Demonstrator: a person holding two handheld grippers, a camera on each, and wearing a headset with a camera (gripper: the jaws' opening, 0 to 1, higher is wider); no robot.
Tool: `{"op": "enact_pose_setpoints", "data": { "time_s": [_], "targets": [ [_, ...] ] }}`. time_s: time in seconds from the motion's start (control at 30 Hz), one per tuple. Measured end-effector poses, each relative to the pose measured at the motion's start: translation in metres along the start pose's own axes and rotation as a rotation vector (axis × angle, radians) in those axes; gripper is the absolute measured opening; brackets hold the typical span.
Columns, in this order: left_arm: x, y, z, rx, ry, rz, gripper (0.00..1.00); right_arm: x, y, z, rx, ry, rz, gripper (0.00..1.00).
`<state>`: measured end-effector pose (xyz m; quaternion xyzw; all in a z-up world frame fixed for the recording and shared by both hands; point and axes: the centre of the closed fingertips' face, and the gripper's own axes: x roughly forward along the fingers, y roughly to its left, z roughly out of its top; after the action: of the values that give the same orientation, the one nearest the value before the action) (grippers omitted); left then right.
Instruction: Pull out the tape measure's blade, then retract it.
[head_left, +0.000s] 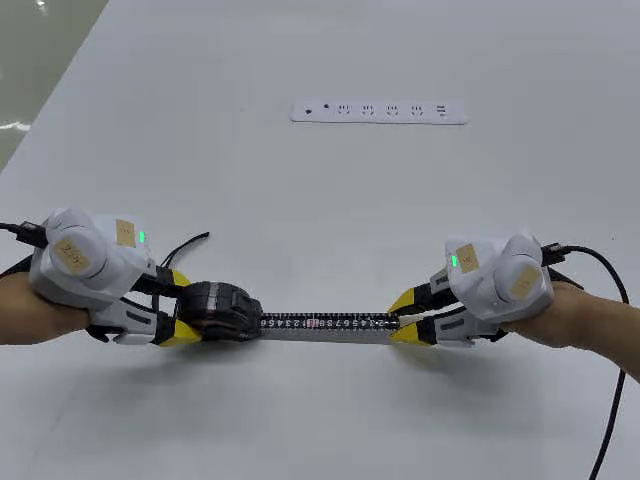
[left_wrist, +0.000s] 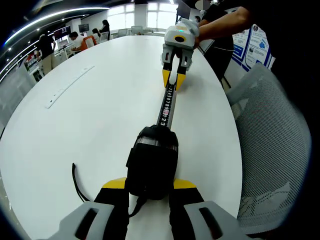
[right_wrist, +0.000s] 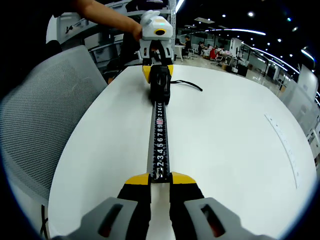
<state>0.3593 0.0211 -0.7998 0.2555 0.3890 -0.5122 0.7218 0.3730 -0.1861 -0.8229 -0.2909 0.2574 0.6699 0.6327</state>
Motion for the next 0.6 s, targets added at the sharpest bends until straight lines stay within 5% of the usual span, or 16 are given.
{"op": "enact_pose_setpoints", "data": {
  "time_s": [0.6],
  "targets": [
    [0.001,0.001,0.000,-0.002,-0.003,0.005,0.27,-0.016,0.000,-0.022,0.013,0.036,-0.008,0.11]
  ]
}}
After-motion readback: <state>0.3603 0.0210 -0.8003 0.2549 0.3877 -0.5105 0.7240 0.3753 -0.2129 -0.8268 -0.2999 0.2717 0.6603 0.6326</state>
